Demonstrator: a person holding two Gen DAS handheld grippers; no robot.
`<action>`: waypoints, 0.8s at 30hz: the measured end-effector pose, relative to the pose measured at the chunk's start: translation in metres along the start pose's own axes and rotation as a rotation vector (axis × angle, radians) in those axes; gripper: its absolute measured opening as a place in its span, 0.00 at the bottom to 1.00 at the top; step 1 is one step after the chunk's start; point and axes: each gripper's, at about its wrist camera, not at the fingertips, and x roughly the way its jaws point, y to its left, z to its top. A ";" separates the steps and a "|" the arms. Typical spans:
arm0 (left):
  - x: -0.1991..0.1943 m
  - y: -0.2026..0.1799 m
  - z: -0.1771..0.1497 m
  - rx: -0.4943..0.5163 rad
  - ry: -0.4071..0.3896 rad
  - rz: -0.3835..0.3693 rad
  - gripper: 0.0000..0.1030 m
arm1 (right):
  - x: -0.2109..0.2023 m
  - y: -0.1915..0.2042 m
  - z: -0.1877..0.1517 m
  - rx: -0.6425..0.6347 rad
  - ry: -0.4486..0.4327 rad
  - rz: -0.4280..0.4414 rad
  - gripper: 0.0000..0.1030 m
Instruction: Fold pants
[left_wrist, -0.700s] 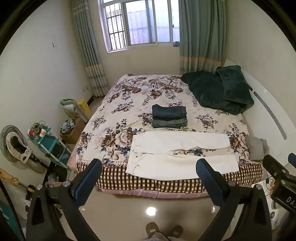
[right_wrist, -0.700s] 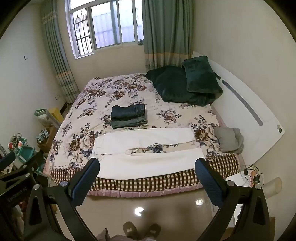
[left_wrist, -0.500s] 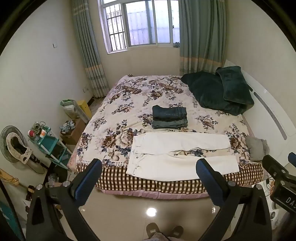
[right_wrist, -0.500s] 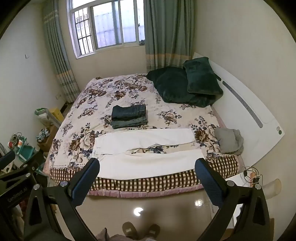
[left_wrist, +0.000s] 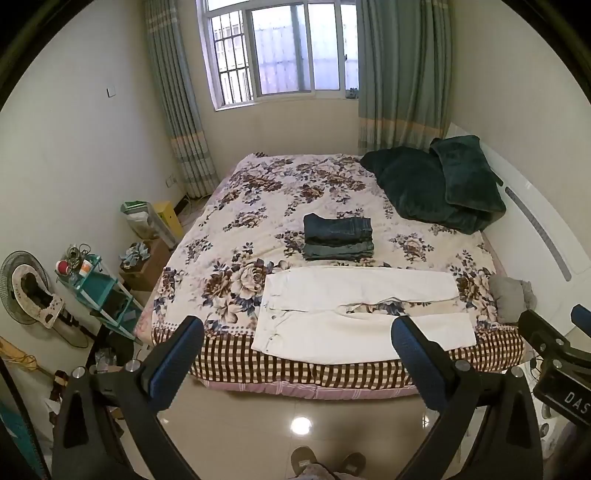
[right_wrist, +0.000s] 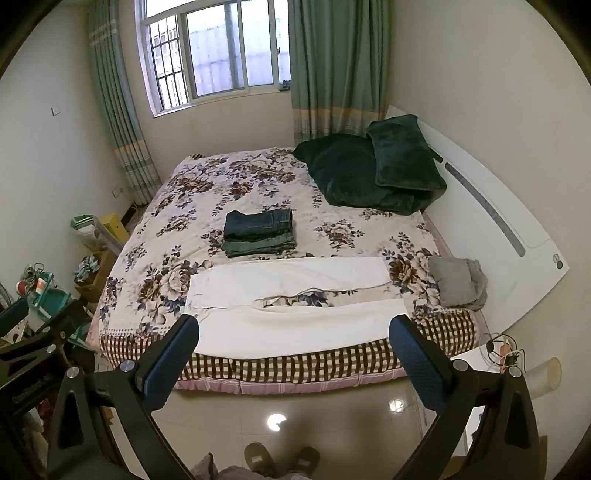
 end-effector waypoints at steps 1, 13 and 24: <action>0.000 0.000 -0.001 -0.002 0.000 0.001 1.00 | 0.000 0.000 0.001 0.000 0.000 0.001 1.00; -0.003 0.003 0.005 -0.003 -0.004 0.000 1.00 | -0.001 0.002 0.002 -0.001 -0.003 0.003 1.00; -0.004 0.004 0.004 -0.002 -0.012 -0.002 1.00 | -0.002 0.001 0.003 0.002 -0.005 0.009 1.00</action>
